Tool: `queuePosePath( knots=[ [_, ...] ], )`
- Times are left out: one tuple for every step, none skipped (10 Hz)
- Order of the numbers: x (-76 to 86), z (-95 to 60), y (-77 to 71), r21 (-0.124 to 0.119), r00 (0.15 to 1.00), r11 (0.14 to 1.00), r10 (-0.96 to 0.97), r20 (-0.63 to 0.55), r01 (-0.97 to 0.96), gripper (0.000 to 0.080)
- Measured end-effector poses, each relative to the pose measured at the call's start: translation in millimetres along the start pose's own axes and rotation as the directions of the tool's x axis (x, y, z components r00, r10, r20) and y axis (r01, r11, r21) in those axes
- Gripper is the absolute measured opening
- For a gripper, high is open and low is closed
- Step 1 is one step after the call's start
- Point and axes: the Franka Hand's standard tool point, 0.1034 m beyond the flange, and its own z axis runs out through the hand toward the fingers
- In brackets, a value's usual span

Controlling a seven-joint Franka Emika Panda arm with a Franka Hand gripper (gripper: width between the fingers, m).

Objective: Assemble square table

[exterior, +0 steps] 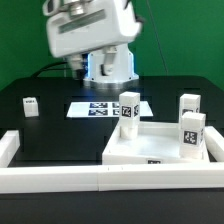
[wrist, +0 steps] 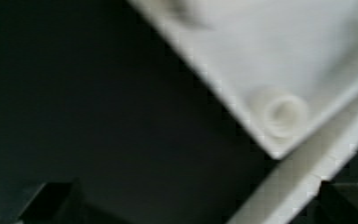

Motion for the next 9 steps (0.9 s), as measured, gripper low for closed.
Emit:
queuePosePath(
  knots=[
    [-0.4, -2.3, 13.2, -0.006, 0.997, 0.997, -0.077, -0.006, 0.077, 0.0649],
    [-0.4, -4.2, 12.1, -0.008, 0.992, 0.992, -0.126, -0.019, 0.126, 0.0649],
    [0.0, -4.2, 12.5, -0.011, 0.985, 0.985, -0.17, -0.018, 0.17, 0.0649],
    [0.5, -4.3, 12.8, -0.015, 0.972, 0.972, -0.233, -0.017, 0.233, 0.0649],
    [0.6, -4.3, 12.9, -0.016, 0.963, 0.963, -0.269, -0.016, 0.269, 0.0649],
    [1.0, -4.4, 12.6, -0.023, 0.935, 0.935, -0.355, -0.012, 0.355, 0.0649],
    [1.5, -4.6, 13.3, -0.027, 0.908, 0.908, -0.419, -0.009, 0.419, 0.0649],
    [-2.4, -6.2, 26.4, -0.026, 0.864, 0.863, -0.504, 0.001, 0.504, 0.0649],
    [-11.3, -7.5, 48.7, -0.025, 0.807, 0.807, -0.59, 0.024, 0.591, 0.0649]
  ],
)
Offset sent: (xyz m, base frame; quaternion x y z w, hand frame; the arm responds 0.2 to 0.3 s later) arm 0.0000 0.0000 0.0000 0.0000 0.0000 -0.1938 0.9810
